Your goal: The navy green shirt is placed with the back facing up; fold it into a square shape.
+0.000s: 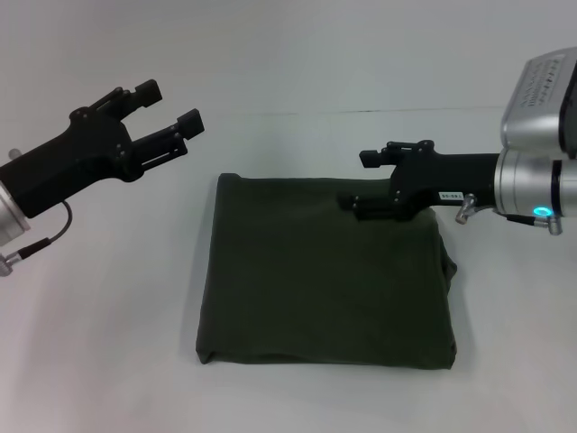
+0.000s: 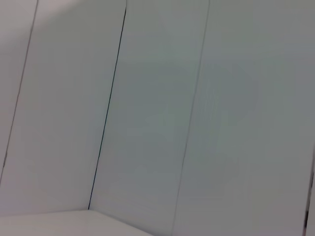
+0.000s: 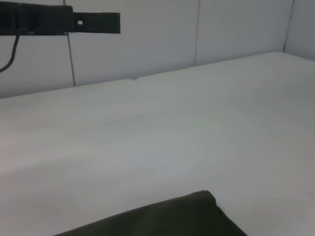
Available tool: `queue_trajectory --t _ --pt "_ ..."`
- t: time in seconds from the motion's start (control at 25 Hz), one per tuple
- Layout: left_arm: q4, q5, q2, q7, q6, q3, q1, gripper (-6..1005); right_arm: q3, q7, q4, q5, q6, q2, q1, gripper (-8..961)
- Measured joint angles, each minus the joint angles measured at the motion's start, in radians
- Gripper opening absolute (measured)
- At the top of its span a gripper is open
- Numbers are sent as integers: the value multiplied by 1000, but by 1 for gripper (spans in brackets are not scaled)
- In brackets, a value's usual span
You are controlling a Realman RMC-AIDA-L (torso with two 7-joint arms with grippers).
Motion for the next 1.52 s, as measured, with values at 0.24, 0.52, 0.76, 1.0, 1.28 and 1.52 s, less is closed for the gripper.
queue_trajectory --t 0.24,0.52,0.76,1.0,1.28,1.52 --pt "-1 -2 -3 -39 -7 6 -7 887 -13 -14 27 -4 63 9 -11 822" --pt "-1 5 -4 -45 -41 32 -6 888 -54 -20 66 -29 170 16 -13 824" --pt "0 6 -6 -39 -47 37 16 887 -82 -25 72 -13 219 20 -13 824" --pt "12 31 -6 -27 -49 33 45 887 -28 -66 64 215 128 13 -46 823" --pt "50 101 0 2 15 30 74 888 42 -73 59 348 -196 -30 -115 823" --pt "77 257 21 -2 179 24 85 887 37 -27 51 190 -418 -78 -165 823"
